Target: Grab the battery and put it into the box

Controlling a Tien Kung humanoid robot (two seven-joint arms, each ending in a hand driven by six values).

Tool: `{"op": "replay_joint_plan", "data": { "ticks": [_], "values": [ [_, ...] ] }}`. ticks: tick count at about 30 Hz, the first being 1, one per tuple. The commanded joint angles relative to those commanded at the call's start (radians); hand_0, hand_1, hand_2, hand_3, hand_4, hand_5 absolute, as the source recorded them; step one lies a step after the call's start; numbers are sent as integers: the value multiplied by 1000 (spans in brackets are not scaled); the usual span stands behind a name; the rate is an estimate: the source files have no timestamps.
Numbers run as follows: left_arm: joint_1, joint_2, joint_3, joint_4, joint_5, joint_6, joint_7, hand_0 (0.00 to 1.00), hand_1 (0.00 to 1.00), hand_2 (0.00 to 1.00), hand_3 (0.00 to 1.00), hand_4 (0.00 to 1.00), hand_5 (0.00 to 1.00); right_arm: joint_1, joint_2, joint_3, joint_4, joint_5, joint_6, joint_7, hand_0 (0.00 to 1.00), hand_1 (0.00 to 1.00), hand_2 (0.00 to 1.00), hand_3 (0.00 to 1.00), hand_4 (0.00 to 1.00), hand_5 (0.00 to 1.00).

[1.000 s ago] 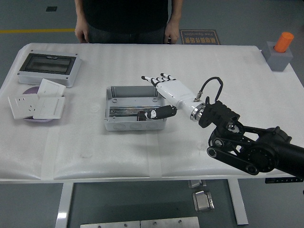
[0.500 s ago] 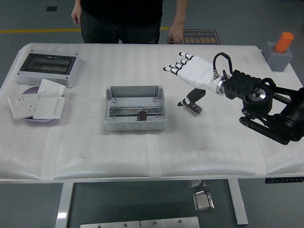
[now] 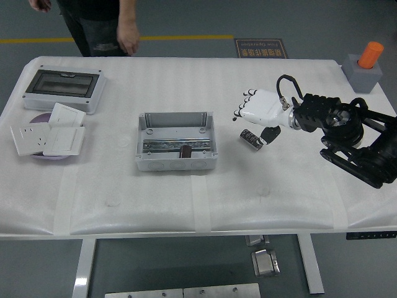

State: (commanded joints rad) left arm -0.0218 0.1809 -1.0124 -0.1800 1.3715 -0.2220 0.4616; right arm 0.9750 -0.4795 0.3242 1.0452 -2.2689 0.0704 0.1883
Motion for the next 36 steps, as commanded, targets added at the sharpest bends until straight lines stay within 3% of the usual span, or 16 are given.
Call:
{"op": "replay_joint_plan", "data": {
  "ticks": [20, 31, 32, 36],
  "values": [
    [-15, 1, -4, 0, 19, -5, -4, 653, 679, 510, 603, 441, 490, -25, 32, 42, -48, 0, 59, 41, 935, 761, 772, 800, 710, 121],
    [-22, -2, -2, 0, 26, -8, -8, 654, 679, 510, 601, 440, 493, -35, 53, 42, -95, 0, 49, 21, 943, 767, 786, 825, 709, 116],
    [-22, -2, -4, 0, 28, -8, -8, 653, 679, 510, 600, 439, 497, -35, 54, 41, -97, 0, 49, 16, 951, 774, 806, 886, 713, 112],
    [-24, -2, -5, 0, 29, -8, -9, 653, 679, 510, 600, 439, 497, -37, 59, 38, -98, 0, 50, 5, 951, 774, 806, 886, 713, 112]
  ]
}}
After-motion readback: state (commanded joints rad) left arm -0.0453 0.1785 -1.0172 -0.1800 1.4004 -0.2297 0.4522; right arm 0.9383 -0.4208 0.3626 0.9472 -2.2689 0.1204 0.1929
